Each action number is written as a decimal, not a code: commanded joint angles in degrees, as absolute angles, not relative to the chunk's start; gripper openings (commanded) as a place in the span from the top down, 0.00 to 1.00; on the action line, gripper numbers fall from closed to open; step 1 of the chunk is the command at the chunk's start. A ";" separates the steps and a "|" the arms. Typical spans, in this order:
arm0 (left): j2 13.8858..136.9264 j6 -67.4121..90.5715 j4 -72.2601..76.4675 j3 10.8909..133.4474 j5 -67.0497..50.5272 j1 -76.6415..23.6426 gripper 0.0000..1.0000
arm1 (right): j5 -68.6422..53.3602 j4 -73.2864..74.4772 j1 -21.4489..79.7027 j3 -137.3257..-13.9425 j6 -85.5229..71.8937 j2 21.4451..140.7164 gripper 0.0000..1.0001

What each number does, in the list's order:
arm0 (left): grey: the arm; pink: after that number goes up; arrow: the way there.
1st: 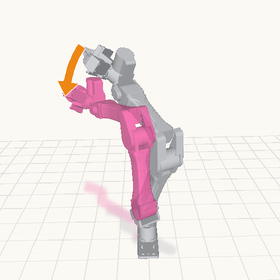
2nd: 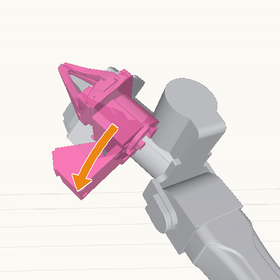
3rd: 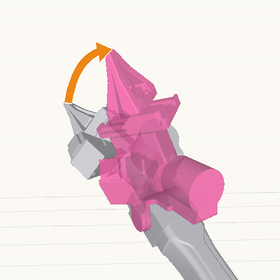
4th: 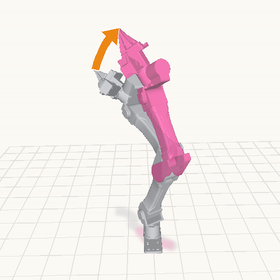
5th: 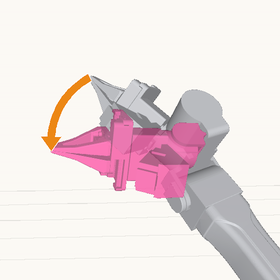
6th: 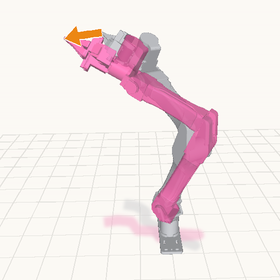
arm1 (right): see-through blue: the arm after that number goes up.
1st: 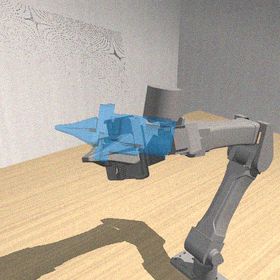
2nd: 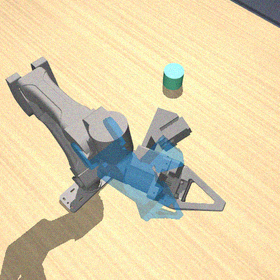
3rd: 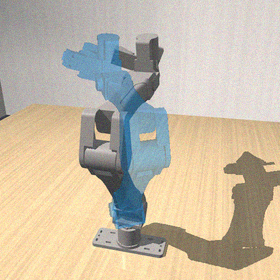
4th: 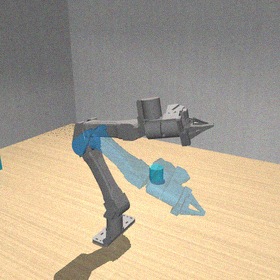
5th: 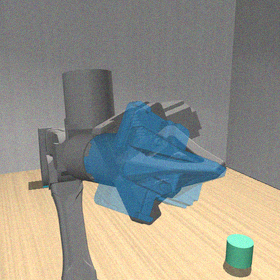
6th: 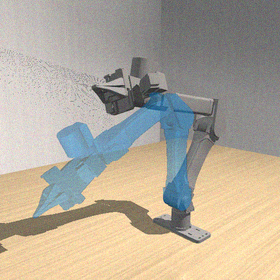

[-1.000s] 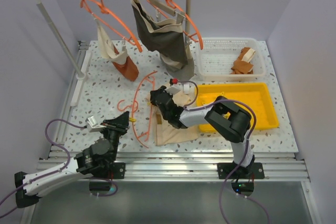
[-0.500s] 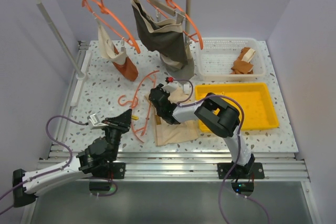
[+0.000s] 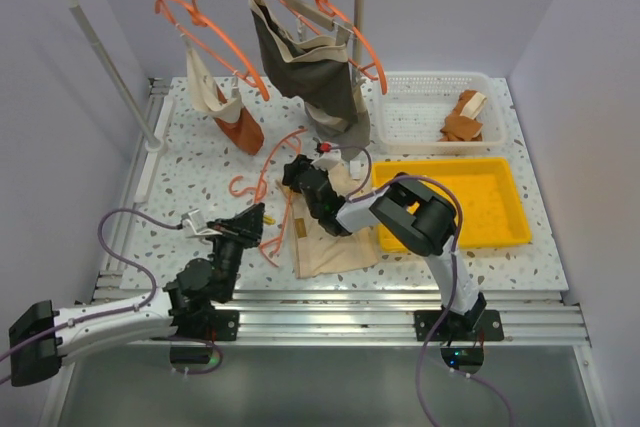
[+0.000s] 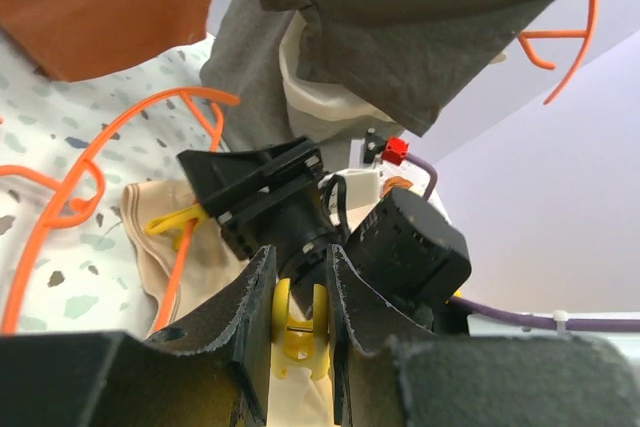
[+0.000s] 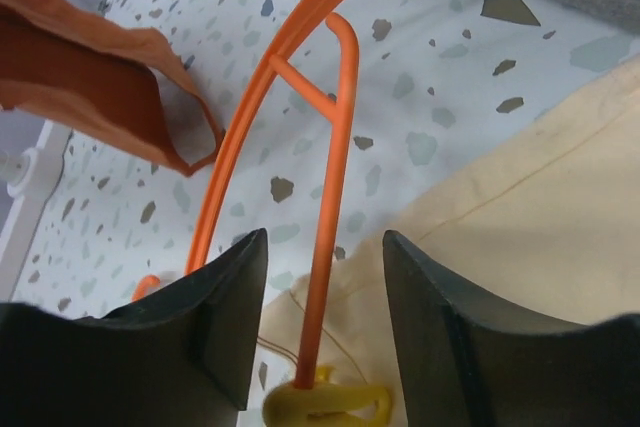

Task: Clip the underwear to the hanger
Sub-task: Adjust the underwear at the center of the board.

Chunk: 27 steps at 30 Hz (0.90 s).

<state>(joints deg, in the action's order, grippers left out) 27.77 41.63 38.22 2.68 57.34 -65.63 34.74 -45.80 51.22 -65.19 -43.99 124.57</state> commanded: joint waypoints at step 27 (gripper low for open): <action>93.32 35.24 104.66 -9.50 13.98 -42.54 1.00 | 29.36 -69.43 51.24 -29.54 -29.54 92.21 0.34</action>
